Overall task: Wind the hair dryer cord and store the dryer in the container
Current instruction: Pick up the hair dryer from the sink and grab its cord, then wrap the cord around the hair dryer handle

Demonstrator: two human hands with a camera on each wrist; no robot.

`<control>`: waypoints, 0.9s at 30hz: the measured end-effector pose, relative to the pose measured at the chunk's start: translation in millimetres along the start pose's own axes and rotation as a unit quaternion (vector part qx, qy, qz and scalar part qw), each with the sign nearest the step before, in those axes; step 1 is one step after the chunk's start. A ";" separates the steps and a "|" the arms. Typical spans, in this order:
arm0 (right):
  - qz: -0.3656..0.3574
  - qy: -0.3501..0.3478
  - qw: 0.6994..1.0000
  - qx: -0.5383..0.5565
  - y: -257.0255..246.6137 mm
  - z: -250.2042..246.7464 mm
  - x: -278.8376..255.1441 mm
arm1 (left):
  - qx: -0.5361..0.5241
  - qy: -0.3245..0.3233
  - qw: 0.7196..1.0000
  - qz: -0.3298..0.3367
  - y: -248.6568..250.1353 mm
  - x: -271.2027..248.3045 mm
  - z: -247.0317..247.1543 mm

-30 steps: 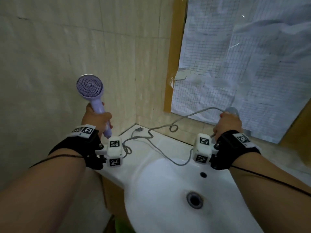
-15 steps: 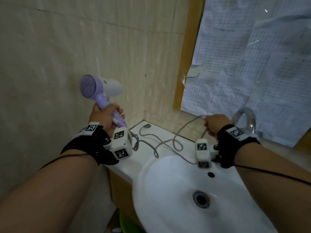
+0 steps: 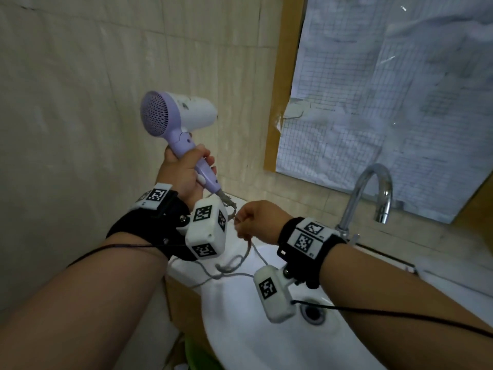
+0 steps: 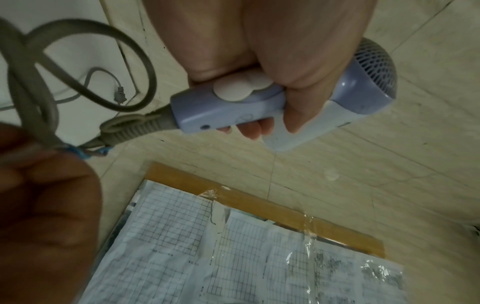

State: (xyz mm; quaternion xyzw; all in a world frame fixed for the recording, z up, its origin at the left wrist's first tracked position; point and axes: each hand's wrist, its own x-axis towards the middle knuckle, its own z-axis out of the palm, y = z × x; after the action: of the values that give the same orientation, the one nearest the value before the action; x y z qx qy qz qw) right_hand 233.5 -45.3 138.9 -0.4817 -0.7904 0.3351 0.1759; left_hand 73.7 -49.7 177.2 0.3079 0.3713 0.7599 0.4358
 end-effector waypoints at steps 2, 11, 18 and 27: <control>0.017 0.015 0.999 0.044 7.7 -6.5 -2.2 | -0.013 0.012 1.000 0.005 2.5 3.2 -4.2; 0.124 0.192 0.973 0.018 30.7 -45.6 10.7 | -0.094 -0.029 0.995 -0.030 19.4 10.1 -28.6; 0.182 0.290 0.936 -0.079 44.9 -95.9 2.4 | 0.003 -0.144 0.985 -0.097 35.5 6.3 -49.6; 0.059 0.358 0.932 0.019 21.1 -102.2 15.8 | 0.184 -0.037 0.982 -0.031 12.1 -2.4 -61.7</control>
State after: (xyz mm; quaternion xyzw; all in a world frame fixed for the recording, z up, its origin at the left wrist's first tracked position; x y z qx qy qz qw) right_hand 301.1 12.0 196.4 -0.6122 -0.6387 0.1651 0.4358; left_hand 20.7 -74.3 154.0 0.3992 0.4980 0.6527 0.4081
